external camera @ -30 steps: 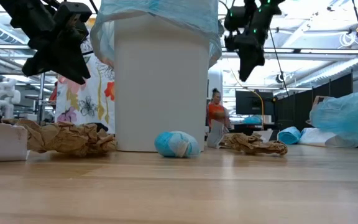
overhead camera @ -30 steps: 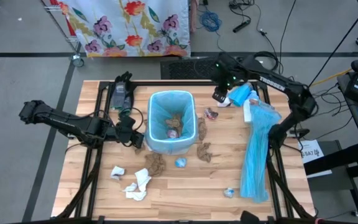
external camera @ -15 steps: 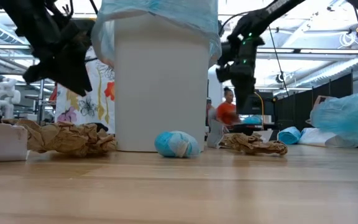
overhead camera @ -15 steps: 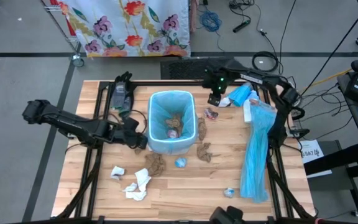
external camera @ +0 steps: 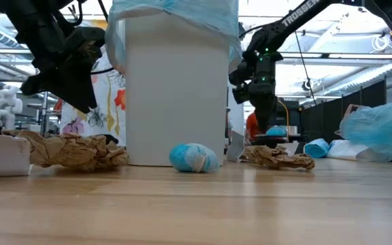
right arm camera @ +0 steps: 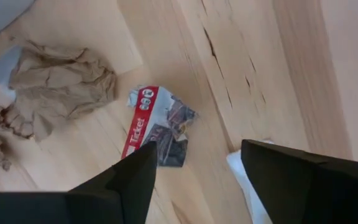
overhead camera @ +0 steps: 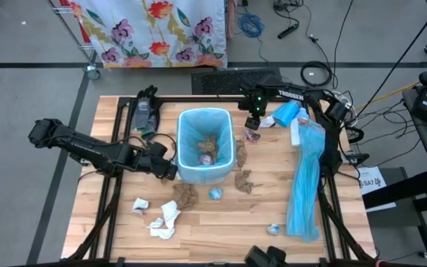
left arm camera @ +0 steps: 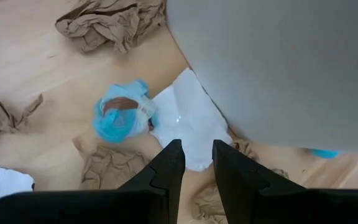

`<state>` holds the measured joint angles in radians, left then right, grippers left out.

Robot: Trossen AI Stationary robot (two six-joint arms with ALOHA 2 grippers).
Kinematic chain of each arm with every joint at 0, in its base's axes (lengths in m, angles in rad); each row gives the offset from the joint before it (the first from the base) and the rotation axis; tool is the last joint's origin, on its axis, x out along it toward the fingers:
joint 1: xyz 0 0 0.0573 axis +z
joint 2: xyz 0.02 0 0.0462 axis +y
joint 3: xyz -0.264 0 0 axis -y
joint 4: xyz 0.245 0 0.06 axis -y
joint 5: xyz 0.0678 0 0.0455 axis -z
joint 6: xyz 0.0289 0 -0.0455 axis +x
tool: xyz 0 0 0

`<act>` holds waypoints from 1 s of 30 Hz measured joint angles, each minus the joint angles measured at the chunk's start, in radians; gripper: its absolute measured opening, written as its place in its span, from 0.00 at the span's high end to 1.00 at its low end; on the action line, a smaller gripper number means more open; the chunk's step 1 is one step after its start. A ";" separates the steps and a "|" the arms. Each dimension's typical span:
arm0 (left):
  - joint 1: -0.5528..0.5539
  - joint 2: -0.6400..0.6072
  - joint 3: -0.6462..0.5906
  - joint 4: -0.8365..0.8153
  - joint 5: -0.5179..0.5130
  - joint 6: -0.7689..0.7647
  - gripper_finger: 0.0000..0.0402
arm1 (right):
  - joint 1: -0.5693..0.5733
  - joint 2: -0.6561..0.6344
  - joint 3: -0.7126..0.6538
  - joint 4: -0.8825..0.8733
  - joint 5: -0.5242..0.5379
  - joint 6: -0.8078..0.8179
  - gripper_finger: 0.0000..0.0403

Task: Place trash/remove bag and relplace
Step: Put the white and red paper into the trash bin

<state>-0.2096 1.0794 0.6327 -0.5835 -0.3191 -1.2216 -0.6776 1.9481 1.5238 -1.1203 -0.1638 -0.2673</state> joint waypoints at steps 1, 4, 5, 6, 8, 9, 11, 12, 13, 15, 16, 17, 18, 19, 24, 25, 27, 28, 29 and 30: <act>0.000 0.000 0.000 0.000 0.000 0.001 0.78 | 0.001 0.010 0.000 0.006 0.000 0.007 0.42; 0.000 0.000 0.000 0.000 0.000 0.005 0.78 | 0.001 0.043 0.000 0.031 0.000 0.035 0.38; 0.000 0.000 0.000 0.000 0.000 0.005 0.78 | 0.003 0.053 -0.004 0.042 0.000 0.054 0.38; 0.000 0.000 0.000 0.000 0.000 0.005 0.78 | 0.006 0.060 -0.011 0.059 0.000 0.071 0.37; 0.000 0.000 0.000 -0.001 0.000 0.005 0.78 | 0.012 0.065 -0.038 0.085 0.001 0.097 0.36; 0.000 -0.001 0.000 -0.001 0.000 0.006 0.78 | 0.017 0.065 -0.059 0.104 0.001 0.106 0.36; 0.000 0.000 0.000 -0.001 0.000 0.006 0.78 | 0.027 0.066 -0.104 0.155 0.001 0.126 0.36; 0.000 0.000 0.000 -0.001 0.000 0.006 0.78 | 0.032 0.066 -0.128 0.181 0.001 0.136 0.36; 0.000 -0.001 0.000 -0.001 0.000 0.006 0.78 | 0.036 0.066 -0.153 0.208 0.008 0.148 0.36; 0.000 0.000 0.000 -0.001 0.000 0.007 0.78 | 0.043 0.055 -0.200 0.272 0.012 0.177 0.36; 0.000 0.000 0.000 -0.001 0.000 0.007 0.78 | 0.046 0.055 -0.221 0.299 0.021 0.196 0.36; 0.000 0.000 0.000 -0.001 0.000 0.007 0.78 | 0.052 0.053 -0.240 0.321 0.041 0.218 0.36; 0.000 -0.001 0.000 -0.001 0.000 0.007 0.78 | 0.057 0.052 -0.257 0.341 0.068 0.233 0.37; 0.000 -0.001 0.000 -0.001 0.000 0.007 0.78 | 0.064 0.050 -0.272 0.359 0.090 0.242 0.39; 0.000 -0.001 0.000 -0.001 0.000 0.007 0.78 | 0.082 0.046 -0.321 0.425 0.119 0.304 0.64; 0.000 -0.001 0.000 -0.001 0.000 0.007 0.78 | 0.086 0.046 -0.324 0.430 0.131 0.318 0.72; 0.000 0.000 0.000 -0.001 0.000 0.007 0.78 | 0.091 0.045 -0.327 0.433 0.145 0.340 0.87; 0.000 -0.001 0.000 -0.001 0.000 0.007 0.78 | 0.092 0.043 -0.327 0.433 0.149 0.349 0.93; 0.000 -0.001 0.000 -0.001 0.000 0.007 0.78 | 0.094 0.040 -0.327 0.432 0.152 0.359 0.96; 0.000 -0.001 0.000 -0.001 0.000 0.009 0.78 | 0.097 0.037 -0.328 0.430 0.157 0.371 0.97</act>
<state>-0.2096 1.0788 0.6325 -0.5846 -0.3187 -1.2125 -0.5809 1.9854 1.1954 -0.6905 -0.0070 0.1038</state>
